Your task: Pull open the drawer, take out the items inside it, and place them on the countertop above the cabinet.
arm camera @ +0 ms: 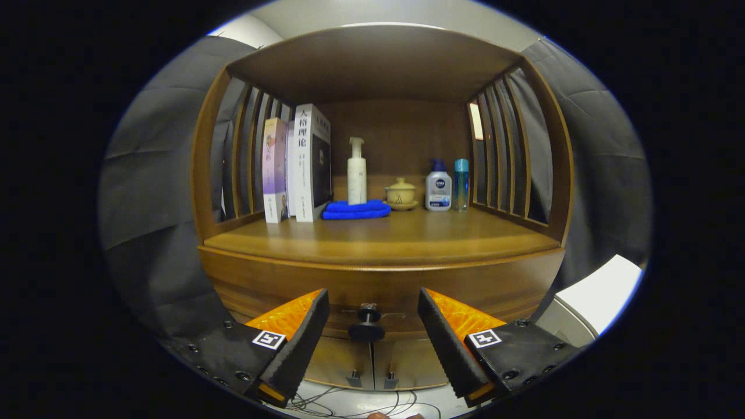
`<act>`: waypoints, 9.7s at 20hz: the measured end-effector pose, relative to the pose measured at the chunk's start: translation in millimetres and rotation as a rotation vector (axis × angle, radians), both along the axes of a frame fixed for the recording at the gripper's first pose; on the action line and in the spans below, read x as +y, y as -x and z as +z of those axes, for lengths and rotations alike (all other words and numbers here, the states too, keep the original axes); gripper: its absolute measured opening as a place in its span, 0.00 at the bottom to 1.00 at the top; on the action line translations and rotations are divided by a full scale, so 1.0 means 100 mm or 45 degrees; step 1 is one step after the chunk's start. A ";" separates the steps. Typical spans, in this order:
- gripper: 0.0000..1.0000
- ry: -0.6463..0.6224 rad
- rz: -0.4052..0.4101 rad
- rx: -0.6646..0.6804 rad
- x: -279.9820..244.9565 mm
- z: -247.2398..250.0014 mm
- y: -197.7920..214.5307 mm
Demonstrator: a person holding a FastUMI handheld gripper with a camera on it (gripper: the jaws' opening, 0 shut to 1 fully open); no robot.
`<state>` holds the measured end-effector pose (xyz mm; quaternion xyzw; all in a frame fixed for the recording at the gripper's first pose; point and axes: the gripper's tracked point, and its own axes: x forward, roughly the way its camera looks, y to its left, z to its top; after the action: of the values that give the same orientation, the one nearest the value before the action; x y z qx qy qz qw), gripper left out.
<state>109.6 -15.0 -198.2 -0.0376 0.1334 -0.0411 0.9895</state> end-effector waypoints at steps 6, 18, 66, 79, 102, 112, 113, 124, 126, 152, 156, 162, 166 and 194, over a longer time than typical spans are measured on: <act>0.92 0.027 -0.024 0.073 -0.06 -0.37 -0.08; 0.54 0.012 0.001 0.145 0.00 -0.73 -0.20; 0.26 0.192 0.147 -0.007 0.27 -0.50 1.21; 0.87 0.152 0.171 -0.069 0.29 0.14 1.10; 0.97 0.002 0.071 0.833 -0.15 -0.32 -0.52; 0.59 0.057 -0.007 0.870 -0.20 -0.54 -0.72; 0.51 0.048 -0.012 0.862 -0.19 -0.55 -0.72; 0.19 -0.036 0.108 0.900 -0.12 -0.37 -0.45; 0.18 -0.010 0.164 0.924 -0.12 -0.32 -0.33; 0.18 0.390 0.599 0.682 0.39 0.29 -0.02; 0.18 0.554 0.769 0.631 0.70 0.32 -0.05; 0.18 0.727 0.963 0.579 0.91 0.40 0.03; 0.18 0.600 0.909 0.525 0.85 0.68 -0.02; 0.19 -0.179 0.034 0.564 -0.35 0.84 -1.54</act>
<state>263.4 -50.4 -114.5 0.0217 0.3491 -0.0093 0.9368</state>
